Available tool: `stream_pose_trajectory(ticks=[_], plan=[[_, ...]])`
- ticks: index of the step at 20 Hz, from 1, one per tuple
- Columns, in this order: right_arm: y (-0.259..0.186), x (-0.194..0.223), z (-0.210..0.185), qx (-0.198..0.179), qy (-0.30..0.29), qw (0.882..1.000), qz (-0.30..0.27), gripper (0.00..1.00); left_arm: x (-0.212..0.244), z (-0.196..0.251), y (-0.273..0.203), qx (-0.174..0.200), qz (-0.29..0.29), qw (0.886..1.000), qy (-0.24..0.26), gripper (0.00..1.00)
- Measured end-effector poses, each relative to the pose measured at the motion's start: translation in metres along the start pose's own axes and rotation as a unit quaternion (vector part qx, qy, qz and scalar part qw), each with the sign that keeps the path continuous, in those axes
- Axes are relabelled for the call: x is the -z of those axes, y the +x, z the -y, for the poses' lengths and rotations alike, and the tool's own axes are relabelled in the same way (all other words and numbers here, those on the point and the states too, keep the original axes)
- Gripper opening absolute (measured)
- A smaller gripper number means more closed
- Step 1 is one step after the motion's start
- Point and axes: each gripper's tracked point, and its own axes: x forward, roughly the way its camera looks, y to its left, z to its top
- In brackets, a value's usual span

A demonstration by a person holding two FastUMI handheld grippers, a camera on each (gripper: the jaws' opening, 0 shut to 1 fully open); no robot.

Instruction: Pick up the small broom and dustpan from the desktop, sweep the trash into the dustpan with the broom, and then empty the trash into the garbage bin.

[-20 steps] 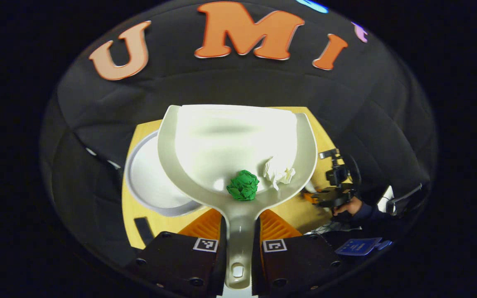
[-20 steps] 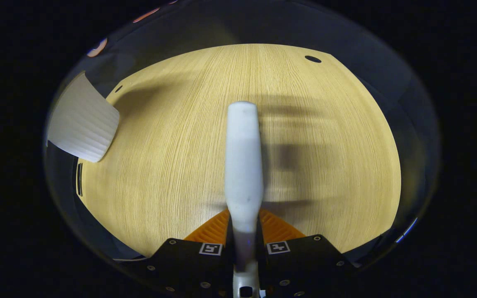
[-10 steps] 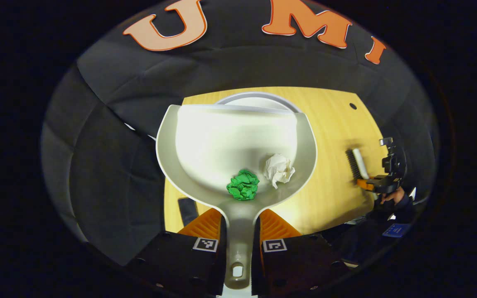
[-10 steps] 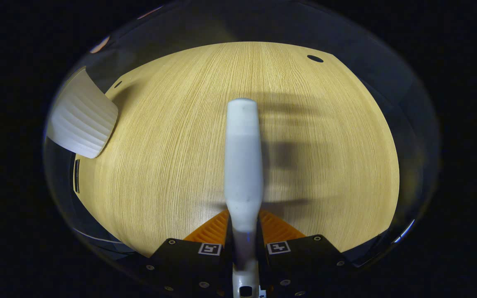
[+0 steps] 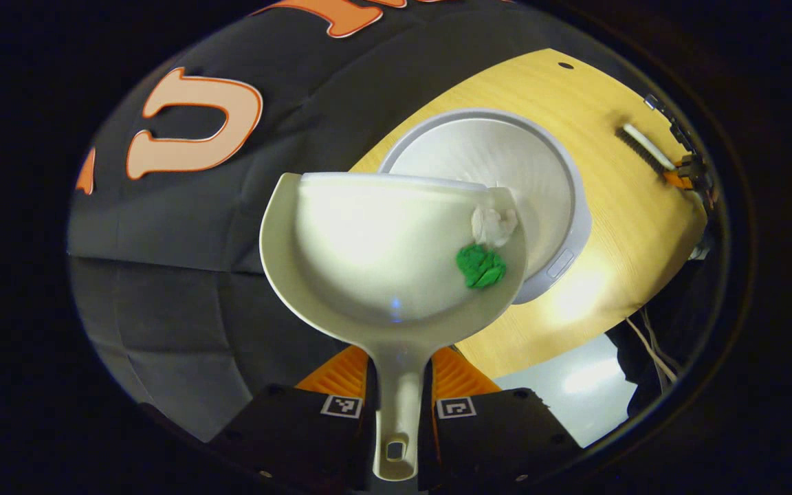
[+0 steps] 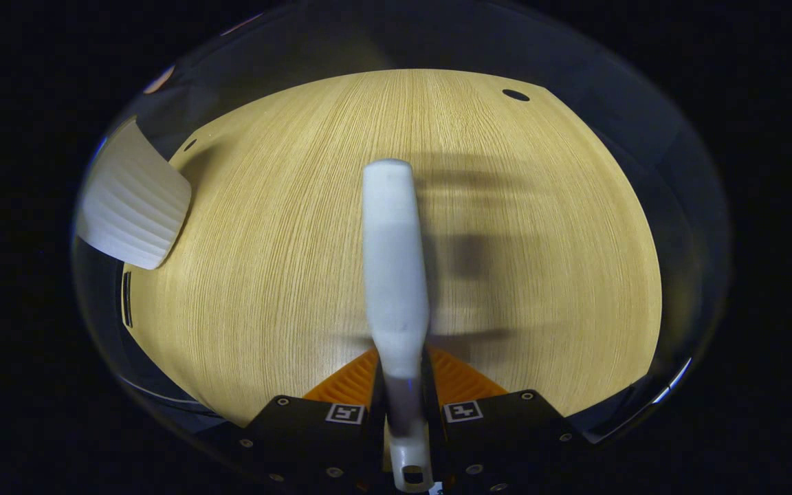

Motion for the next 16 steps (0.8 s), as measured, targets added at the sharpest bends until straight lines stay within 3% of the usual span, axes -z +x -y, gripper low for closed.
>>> stream_pose_trajectory(ticks=[3, 6, 8, 11, 13, 16], plan=[[-0.003, -0.002, -0.003, 0.002, 0.000, 1.000, 0.000, 0.28, -0.001, -0.026, -0.003, -0.068, -0.006, 0.994, 0.081, 0.25], [0.000, -0.002, 0.004, -0.001, 0.002, 1.000, -0.001, 0.28, -0.012, -0.049, -0.007, -0.150, -0.015, 0.976, 0.156, 0.25], [-0.001, -0.001, 0.004, -0.003, 0.003, 1.000, -0.001, 0.28, -0.010, -0.049, -0.007, -0.161, -0.010, 0.977, 0.142, 0.25], [-0.002, -0.003, 0.003, -0.003, 0.002, 1.000, 0.000, 0.28, -0.007, -0.034, -0.003, -0.132, 0.017, 0.989, 0.059, 0.24], [-0.006, -0.003, 0.001, -0.009, 0.008, 1.000, 0.001, 0.28, -0.018, -0.002, -0.009, -0.067, 0.065, 0.995, -0.035, 0.25], [-0.010, -0.004, 0.005, -0.001, 0.007, 1.000, 0.009, 0.28, -0.065, 0.045, -0.038, 0.008, 0.159, 0.980, -0.119, 0.25]])
